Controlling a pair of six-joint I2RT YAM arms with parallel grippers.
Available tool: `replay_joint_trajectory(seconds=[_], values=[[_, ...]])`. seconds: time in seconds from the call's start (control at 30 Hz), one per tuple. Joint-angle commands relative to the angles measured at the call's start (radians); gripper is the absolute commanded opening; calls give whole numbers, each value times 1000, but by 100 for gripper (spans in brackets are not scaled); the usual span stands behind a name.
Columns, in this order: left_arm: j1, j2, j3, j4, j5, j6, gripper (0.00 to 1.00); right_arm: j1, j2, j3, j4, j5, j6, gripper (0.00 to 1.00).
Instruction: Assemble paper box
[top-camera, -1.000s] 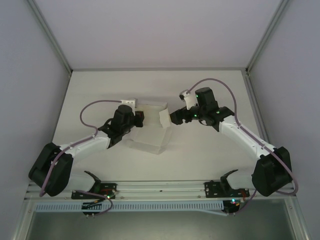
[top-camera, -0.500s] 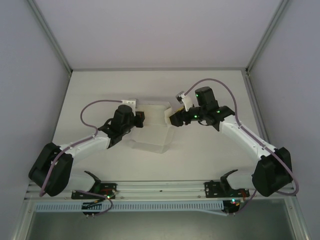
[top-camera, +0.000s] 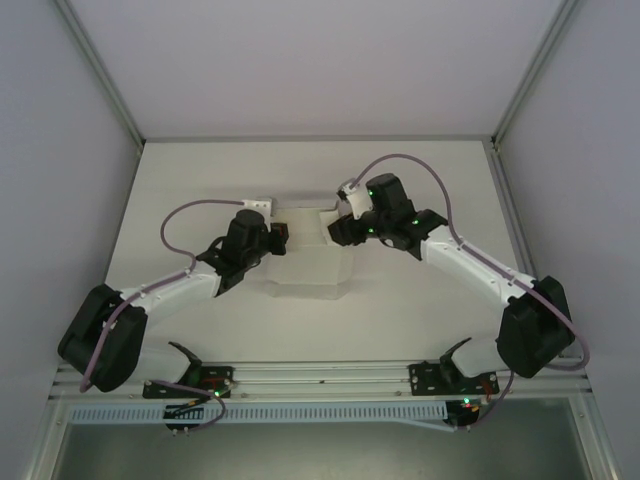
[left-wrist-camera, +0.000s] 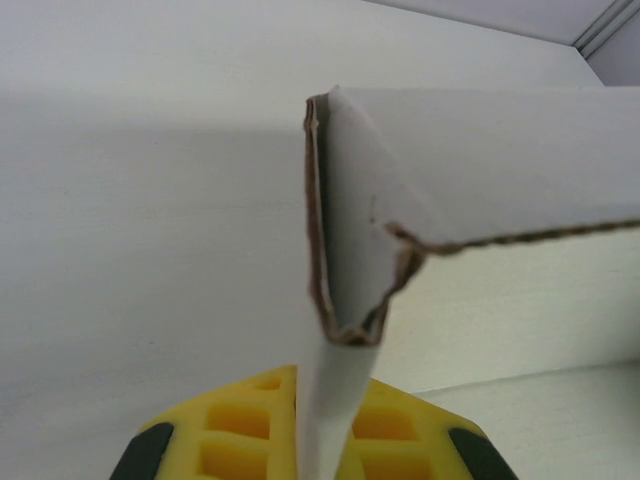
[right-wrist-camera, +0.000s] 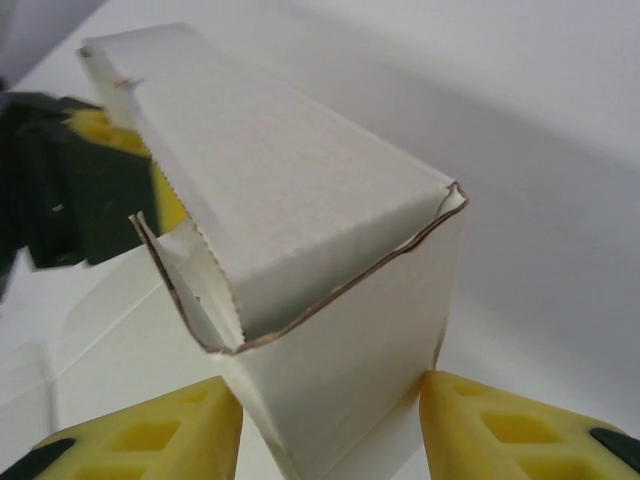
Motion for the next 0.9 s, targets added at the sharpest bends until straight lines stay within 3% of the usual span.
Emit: replay_joint_trajectory(seconds=[0.0, 0.13, 0.37, 0.63, 0.87], values=[[-12, 9, 48, 26, 30, -20, 0, 41, 44, -31, 72, 340, 128, 46], [-14, 15, 54, 19, 28, -23, 0, 61, 79, -47, 101, 496, 187, 39], [-20, 2, 54, 7, 10, -27, 0, 73, 126, -12, 64, 568, 203, 23], [-27, -4, 72, -45, -44, -53, 0, 105, 148, 15, -23, 908, 213, 10], [-28, 7, 106, -148, -145, -124, 0, 127, 262, 76, -149, 1295, 244, 2]])
